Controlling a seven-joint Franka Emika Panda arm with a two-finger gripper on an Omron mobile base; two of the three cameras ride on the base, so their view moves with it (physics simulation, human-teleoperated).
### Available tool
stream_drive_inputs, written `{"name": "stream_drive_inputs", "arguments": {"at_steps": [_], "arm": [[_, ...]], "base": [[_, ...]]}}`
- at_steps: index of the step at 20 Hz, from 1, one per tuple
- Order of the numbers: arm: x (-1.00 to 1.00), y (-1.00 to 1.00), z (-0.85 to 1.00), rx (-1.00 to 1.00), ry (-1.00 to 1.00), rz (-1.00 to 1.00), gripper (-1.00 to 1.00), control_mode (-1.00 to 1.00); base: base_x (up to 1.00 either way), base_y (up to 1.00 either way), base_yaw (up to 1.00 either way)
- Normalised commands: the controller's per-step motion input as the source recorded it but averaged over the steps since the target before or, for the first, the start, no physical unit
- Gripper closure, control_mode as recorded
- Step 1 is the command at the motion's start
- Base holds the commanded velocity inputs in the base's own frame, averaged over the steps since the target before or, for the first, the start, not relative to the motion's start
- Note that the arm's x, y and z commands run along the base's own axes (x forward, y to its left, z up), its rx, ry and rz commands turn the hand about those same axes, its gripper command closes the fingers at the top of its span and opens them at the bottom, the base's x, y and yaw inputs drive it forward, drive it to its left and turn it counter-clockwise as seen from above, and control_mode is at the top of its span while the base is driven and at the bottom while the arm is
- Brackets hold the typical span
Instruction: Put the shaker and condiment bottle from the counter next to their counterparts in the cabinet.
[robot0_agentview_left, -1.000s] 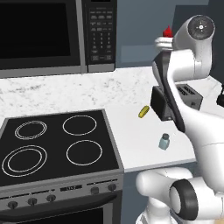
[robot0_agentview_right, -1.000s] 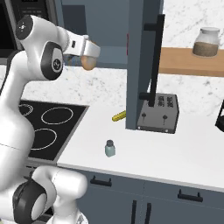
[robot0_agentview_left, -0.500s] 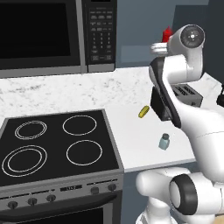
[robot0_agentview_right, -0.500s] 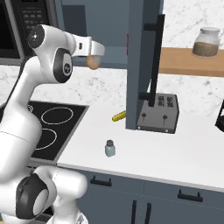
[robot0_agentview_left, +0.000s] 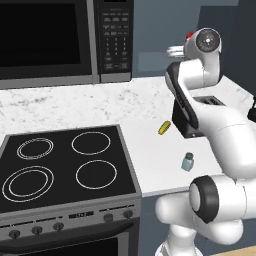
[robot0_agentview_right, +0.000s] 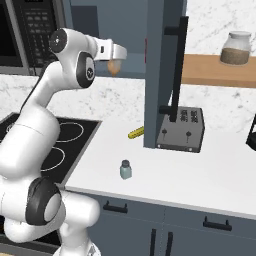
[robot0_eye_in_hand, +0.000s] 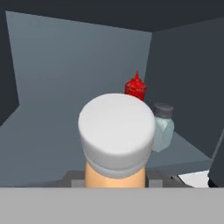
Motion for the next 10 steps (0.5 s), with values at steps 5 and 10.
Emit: {"name": "stream_drive_inputs", "arguments": {"at_steps": [5,10], "arm": [[0.54,-0.24,0.0,0.0,0.0,0.0,1.0,-1.0],[0.52,-0.03,0.0,0.0,0.02,0.0,1.0,-1.0]], "base": [[0.0,0.0,0.0],[0.0,0.0,0.0]]}}
